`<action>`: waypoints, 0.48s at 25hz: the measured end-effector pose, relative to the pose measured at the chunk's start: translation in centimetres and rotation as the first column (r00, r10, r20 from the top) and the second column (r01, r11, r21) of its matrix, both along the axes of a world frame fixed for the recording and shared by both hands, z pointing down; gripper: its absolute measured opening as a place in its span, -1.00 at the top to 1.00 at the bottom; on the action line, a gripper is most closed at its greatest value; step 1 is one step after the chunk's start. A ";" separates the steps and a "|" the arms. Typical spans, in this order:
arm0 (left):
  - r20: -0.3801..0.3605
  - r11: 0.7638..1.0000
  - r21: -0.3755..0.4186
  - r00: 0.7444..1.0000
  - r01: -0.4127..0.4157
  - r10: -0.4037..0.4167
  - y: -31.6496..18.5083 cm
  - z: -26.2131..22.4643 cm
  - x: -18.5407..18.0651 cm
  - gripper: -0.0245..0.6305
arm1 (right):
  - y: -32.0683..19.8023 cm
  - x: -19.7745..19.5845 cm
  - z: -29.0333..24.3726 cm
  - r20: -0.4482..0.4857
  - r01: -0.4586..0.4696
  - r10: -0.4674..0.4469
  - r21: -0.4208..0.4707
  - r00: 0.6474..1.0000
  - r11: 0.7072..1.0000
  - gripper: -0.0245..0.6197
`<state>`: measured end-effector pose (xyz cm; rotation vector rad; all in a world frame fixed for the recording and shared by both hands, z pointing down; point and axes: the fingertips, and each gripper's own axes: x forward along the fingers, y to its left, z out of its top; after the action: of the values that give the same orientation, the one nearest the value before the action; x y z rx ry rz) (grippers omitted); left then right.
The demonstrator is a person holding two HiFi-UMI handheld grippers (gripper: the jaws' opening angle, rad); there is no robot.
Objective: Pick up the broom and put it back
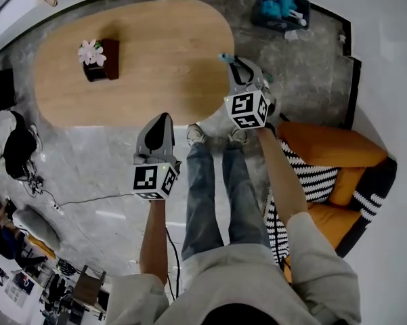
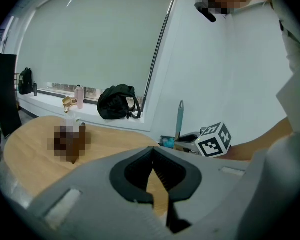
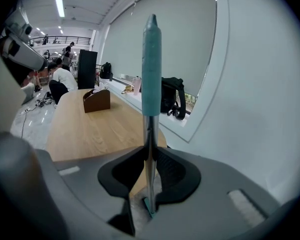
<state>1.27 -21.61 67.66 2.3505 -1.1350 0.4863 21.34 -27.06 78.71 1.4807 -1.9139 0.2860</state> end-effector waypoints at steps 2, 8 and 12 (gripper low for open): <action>-0.004 1.000 -0.004 1.000 -0.002 0.002 0.2 0.0 0.1 0.91 | -0.1 -0.6 0.3 -0.010 0.018 -0.018 -0.002 1.000 1.000 0.69; -0.008 1.000 -0.011 1.000 0.005 -0.005 0.5 0.4 -0.3 0.91 | 0.2 -2.1 0.7 -0.015 0.056 -0.056 -0.007 0.998 0.998 0.69; -0.011 1.000 -0.017 1.000 0.008 -0.008 0.7 0.5 -0.3 0.91 | 1.0 -2.6 0.9 -0.018 0.050 -0.050 -0.011 0.999 0.999 0.69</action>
<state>0.98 -20.89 68.12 2.3304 -1.1308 0.4769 18.76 -26.06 79.63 1.4215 -1.9287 0.2586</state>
